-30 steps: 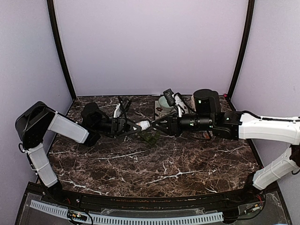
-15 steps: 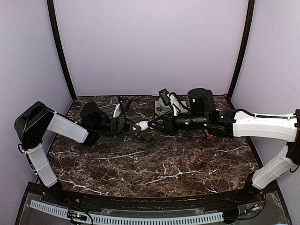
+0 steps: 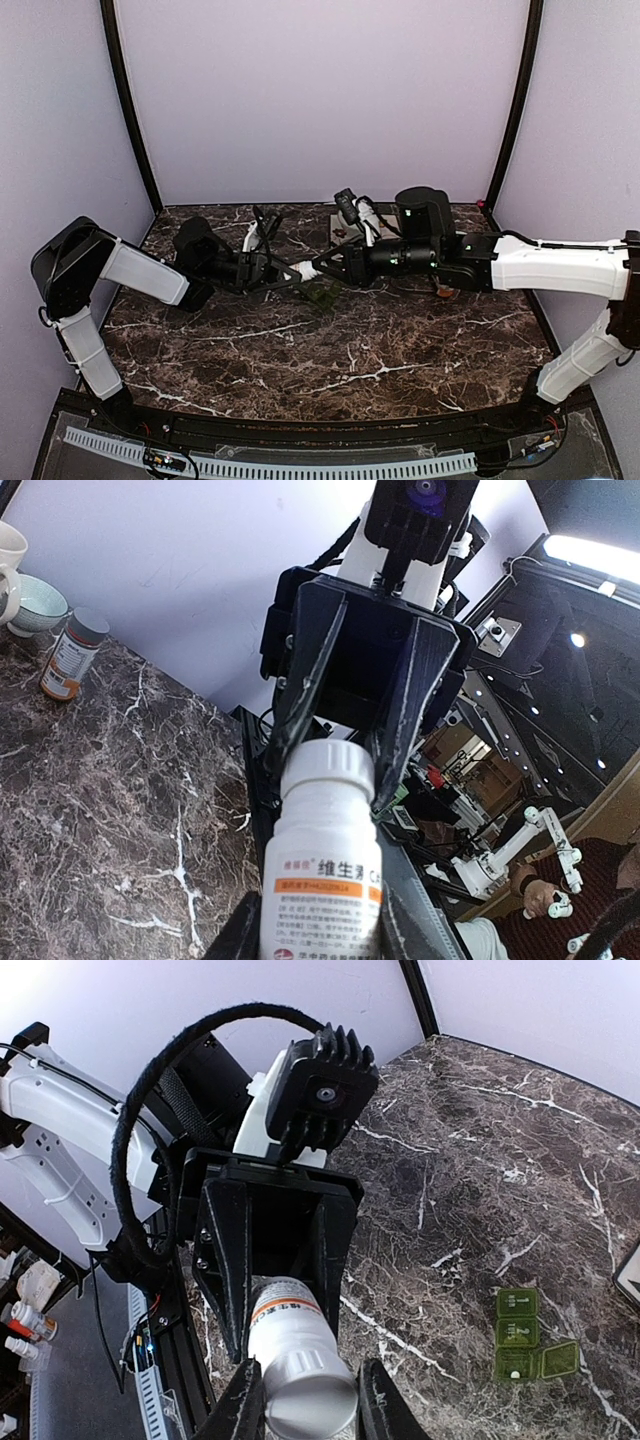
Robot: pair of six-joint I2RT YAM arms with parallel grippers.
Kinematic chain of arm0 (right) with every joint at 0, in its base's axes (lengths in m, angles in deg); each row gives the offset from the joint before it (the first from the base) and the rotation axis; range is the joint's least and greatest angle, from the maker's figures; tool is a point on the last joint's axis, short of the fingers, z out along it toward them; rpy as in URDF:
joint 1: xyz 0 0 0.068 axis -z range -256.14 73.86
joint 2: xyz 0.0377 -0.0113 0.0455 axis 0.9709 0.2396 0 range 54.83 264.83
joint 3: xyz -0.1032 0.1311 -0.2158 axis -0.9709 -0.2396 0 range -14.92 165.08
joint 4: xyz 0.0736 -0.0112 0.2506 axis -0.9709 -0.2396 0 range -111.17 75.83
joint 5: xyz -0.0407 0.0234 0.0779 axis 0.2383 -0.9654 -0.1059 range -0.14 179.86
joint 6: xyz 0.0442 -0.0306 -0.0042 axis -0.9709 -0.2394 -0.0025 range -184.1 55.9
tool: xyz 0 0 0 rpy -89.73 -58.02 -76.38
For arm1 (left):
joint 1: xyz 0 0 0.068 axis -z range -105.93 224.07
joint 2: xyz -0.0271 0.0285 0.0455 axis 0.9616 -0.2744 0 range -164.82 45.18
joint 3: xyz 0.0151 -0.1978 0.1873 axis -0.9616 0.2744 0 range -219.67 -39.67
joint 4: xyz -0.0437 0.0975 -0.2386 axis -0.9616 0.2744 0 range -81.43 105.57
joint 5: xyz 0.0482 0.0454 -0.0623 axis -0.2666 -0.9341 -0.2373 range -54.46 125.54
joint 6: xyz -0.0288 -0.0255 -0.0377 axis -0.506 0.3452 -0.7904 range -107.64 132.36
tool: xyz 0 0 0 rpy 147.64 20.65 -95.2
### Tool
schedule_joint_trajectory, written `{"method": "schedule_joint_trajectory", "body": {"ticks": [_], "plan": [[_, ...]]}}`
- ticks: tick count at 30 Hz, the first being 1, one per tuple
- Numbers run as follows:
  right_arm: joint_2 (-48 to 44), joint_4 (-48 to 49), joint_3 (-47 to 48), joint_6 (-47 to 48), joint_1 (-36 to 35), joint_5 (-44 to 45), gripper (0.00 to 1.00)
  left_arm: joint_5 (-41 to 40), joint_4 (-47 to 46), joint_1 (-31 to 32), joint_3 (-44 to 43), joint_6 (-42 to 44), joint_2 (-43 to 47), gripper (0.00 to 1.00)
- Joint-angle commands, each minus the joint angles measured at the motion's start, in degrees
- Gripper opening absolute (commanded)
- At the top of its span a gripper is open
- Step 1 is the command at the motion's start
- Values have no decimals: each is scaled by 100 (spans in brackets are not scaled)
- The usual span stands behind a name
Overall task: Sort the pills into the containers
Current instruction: Close the lid of the pill bottle on the pill bottle.
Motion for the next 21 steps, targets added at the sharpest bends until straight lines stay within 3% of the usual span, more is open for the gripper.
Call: {"method": "schedule_joint_trajectory", "body": {"ticks": [1, 12, 21], "plan": [[81, 232, 199, 1, -67, -158, 6, 86, -39, 37, -143, 142, 209, 0], [126, 294, 156, -90, -89, -310, 6, 106, -65, 33, -168, 104, 202, 0], [194, 455, 112, -90, -89, -310, 6, 227, -766, 33, -191, -490, 93, 0]]}}
